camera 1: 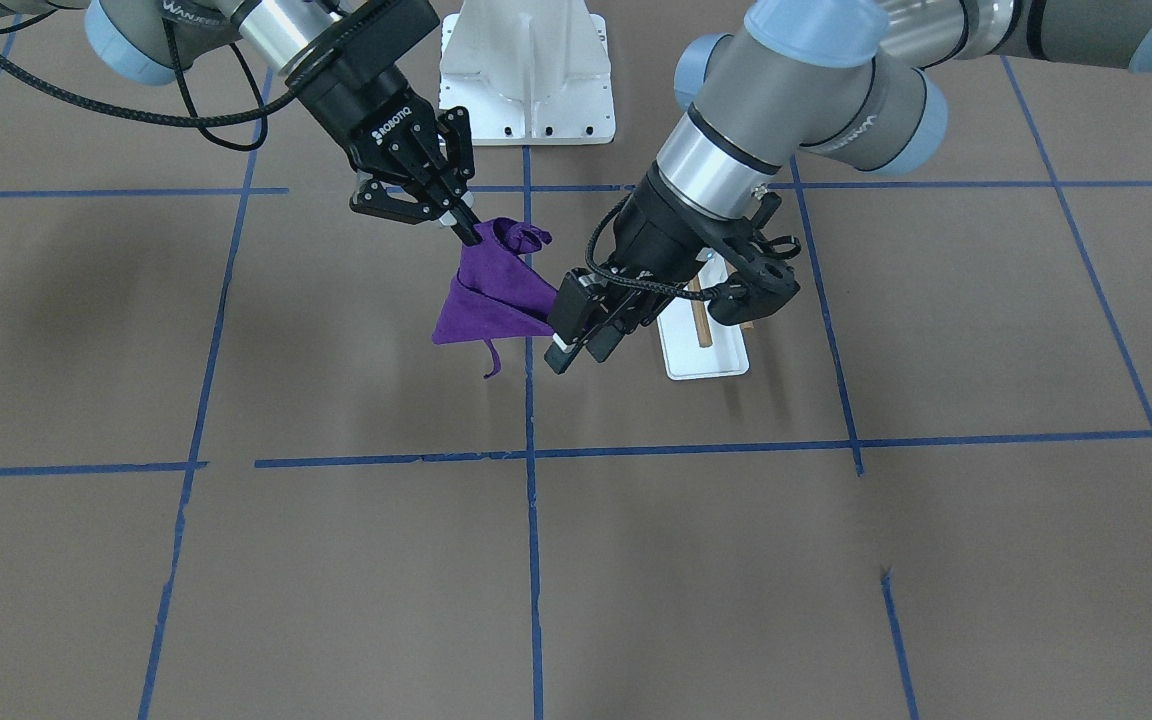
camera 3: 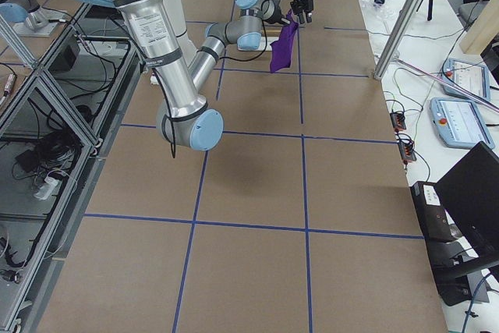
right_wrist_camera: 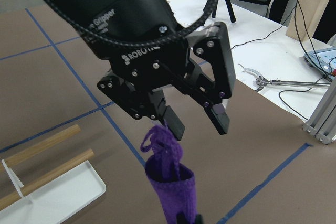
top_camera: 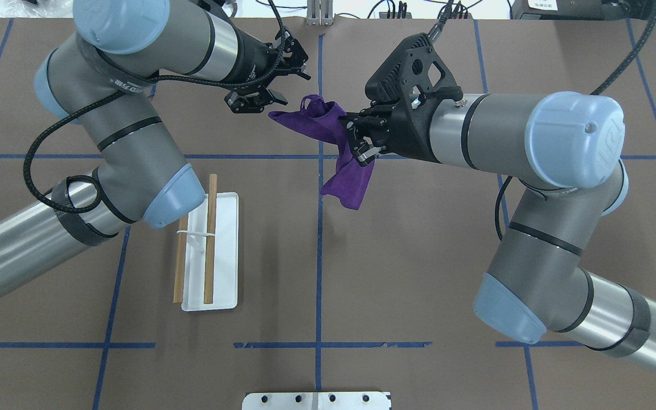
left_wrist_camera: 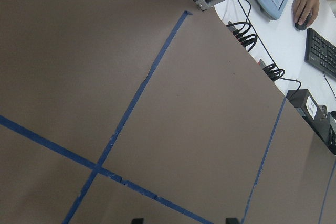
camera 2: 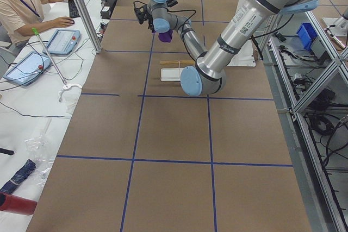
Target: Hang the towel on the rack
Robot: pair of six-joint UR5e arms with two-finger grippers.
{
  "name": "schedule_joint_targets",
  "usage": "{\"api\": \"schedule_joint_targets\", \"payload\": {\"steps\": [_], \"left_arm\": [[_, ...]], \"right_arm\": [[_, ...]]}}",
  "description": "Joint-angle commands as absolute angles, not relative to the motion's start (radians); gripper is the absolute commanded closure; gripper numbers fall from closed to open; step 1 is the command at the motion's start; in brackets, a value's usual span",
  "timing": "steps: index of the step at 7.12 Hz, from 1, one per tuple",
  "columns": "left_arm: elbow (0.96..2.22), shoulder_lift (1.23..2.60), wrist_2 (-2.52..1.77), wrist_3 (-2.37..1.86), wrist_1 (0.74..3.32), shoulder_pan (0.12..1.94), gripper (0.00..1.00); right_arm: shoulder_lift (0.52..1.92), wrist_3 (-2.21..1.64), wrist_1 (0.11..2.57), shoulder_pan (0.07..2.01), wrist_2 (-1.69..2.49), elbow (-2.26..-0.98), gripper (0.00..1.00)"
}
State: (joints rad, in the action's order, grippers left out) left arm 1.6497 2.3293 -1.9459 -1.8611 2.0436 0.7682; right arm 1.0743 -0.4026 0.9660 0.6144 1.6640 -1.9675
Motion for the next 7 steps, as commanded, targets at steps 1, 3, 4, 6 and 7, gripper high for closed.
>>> {"api": "schedule_joint_targets", "payload": {"steps": [1, 3, 4, 6, 7], "left_arm": [[1.721, 2.315, -1.94, -1.85, 1.944, 0.761, 0.39], [1.703, 2.318, -1.937, -1.862, 1.944, 0.749, 0.38], [1.701, 2.322, -1.937, -1.865, 1.944, 0.744, 0.38], [1.7, 2.326, -1.937, -1.867, 1.944, 0.742, 0.38], [1.7, 2.324, -1.937, -1.867, 1.944, 0.742, 0.38]], "right_arm": [[1.08, -0.378, 0.968, 0.633, 1.658, -1.962, 1.0], [1.077, -0.374, 0.968, 0.634, 1.609, -1.96, 1.0], [1.072, -0.376, 0.968, 0.634, 1.608, -1.962, 1.0], [1.071, -0.377, 0.968, 0.634, 1.606, -1.97, 1.0], [1.071, -0.379, 0.966, 0.629, 1.594, -1.971, 1.0]]}}
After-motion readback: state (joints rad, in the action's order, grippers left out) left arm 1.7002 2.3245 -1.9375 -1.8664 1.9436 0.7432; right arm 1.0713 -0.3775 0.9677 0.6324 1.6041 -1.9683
